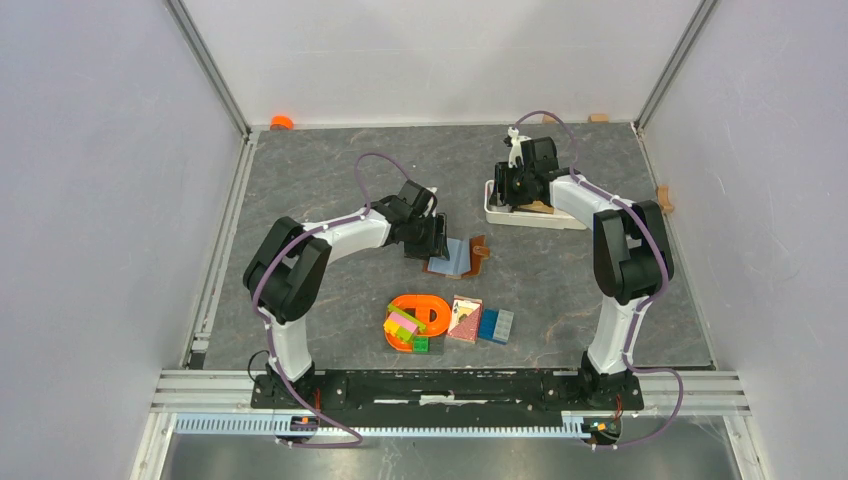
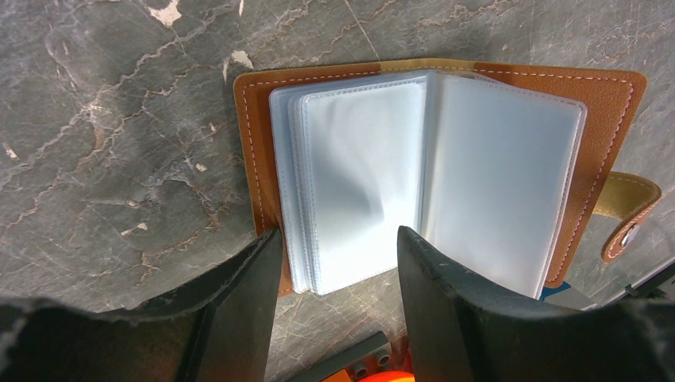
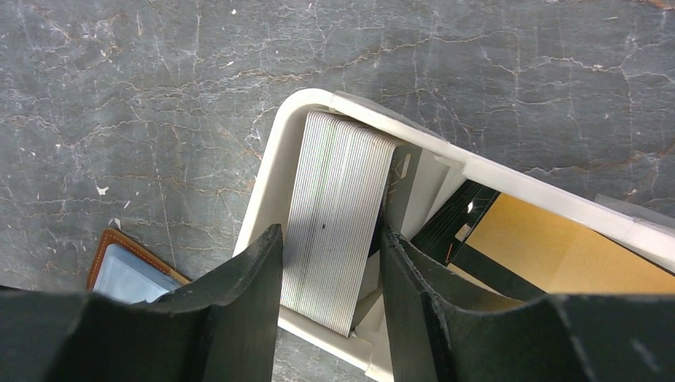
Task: Put the credit cards into the card holder
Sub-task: Pick up the credit card from the storage box.
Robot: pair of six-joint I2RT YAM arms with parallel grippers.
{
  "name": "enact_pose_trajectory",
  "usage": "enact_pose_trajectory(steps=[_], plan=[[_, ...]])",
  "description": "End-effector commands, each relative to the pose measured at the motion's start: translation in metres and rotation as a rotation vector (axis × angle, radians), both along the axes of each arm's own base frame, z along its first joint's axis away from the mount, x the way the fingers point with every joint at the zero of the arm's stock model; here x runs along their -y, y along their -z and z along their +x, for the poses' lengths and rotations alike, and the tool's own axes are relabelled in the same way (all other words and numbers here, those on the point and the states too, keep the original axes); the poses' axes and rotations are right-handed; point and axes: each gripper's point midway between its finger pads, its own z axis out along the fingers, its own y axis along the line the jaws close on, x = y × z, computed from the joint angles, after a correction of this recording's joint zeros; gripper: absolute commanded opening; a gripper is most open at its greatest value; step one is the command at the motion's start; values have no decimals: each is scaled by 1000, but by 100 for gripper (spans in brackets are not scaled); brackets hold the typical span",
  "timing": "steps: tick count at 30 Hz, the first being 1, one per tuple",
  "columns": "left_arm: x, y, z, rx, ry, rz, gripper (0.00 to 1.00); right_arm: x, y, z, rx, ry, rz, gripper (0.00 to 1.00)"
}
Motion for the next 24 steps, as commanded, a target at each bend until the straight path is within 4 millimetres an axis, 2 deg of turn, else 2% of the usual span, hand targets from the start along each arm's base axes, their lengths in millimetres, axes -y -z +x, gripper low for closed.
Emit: enact_pose_trajectory(steps=[1, 16, 24], plan=[[7, -4, 1, 17, 46, -3, 62, -17, -27, -1, 49, -45, 72, 50], [8, -4, 0, 14, 49, -7, 62, -26, -30, -5, 42, -94, 118, 55], [8, -4, 0, 15, 52, -8, 62, -27, -30, -6, 37, -101, 124, 55]])
